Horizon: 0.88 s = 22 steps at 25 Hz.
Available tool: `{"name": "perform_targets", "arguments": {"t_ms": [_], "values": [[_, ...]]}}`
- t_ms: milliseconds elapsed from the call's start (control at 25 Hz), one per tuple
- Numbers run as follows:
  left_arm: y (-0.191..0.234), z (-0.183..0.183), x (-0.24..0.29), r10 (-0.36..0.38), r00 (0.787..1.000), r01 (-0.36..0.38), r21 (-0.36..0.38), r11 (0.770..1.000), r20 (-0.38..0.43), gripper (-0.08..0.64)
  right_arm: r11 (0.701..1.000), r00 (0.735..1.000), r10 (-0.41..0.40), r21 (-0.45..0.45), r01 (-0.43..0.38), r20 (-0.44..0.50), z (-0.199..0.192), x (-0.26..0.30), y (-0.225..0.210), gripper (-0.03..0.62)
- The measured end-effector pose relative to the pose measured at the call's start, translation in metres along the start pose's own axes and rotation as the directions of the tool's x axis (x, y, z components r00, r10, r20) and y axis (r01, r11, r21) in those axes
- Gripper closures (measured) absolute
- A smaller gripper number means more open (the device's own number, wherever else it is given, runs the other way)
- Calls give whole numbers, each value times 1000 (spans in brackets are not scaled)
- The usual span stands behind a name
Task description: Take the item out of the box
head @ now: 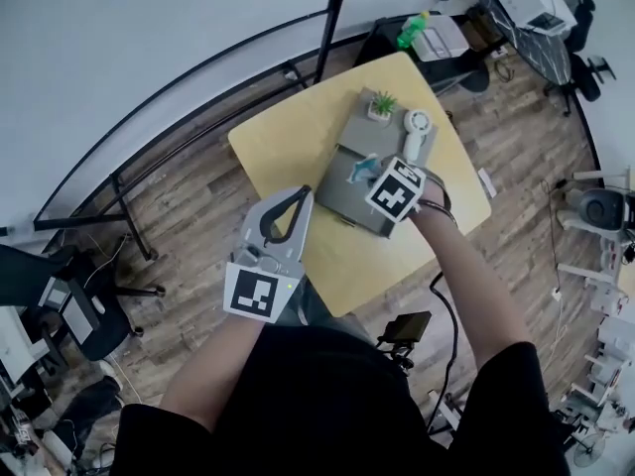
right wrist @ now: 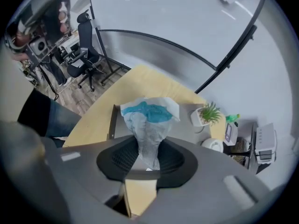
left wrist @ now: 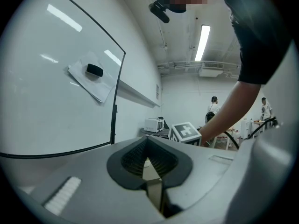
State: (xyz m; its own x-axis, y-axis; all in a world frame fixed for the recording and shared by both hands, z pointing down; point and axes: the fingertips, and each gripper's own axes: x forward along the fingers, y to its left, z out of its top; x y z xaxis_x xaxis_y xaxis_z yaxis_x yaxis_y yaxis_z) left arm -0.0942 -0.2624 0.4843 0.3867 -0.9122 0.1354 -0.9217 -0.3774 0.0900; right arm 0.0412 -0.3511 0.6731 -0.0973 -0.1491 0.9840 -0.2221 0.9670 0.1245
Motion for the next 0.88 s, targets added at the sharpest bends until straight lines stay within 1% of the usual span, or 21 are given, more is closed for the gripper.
{"name": "perform_targets", "arguments": {"t_ms": [120, 200, 280, 400, 480, 560, 720, 880], "values": [[-7, 12, 2, -18, 1000, 18, 14, 1000, 18, 560, 999, 996, -53, -1, 53, 65, 9, -38, -6, 472], [-13, 20, 4, -32, 999, 31, 26, 999, 31, 560, 995, 988, -98, 2, 98, 123, 15, -66, -9, 472], [-19, 28, 5, -46, 998, 45, 37, 998, 44, 560, 988, 969, -155, 11, 156, 190, 21, -98, -11, 472], [-28, 41, 8, -72, 995, 68, 52, 996, 65, 560, 967, 923, -253, 38, 253, 289, 29, -144, -13, 472], [-33, 50, 10, -87, 993, 82, 65, 995, 77, 560, 949, 884, -311, 67, 307, 349, 33, -174, -12, 474], [-40, 60, 12, -102, 991, 95, 82, 992, 87, 560, 926, 834, -371, 102, 362, 409, 35, -203, -12, 474], [-51, 79, 18, -136, 985, 124, 114, 986, 107, 560, 871, 717, -486, 211, 444, 500, 30, -253, -9, 474], [-61, 96, 21, -161, 979, 144, 141, 980, 124, 560, 807, 597, -584, 315, 500, 549, 17, -291, -2, 474]]}}
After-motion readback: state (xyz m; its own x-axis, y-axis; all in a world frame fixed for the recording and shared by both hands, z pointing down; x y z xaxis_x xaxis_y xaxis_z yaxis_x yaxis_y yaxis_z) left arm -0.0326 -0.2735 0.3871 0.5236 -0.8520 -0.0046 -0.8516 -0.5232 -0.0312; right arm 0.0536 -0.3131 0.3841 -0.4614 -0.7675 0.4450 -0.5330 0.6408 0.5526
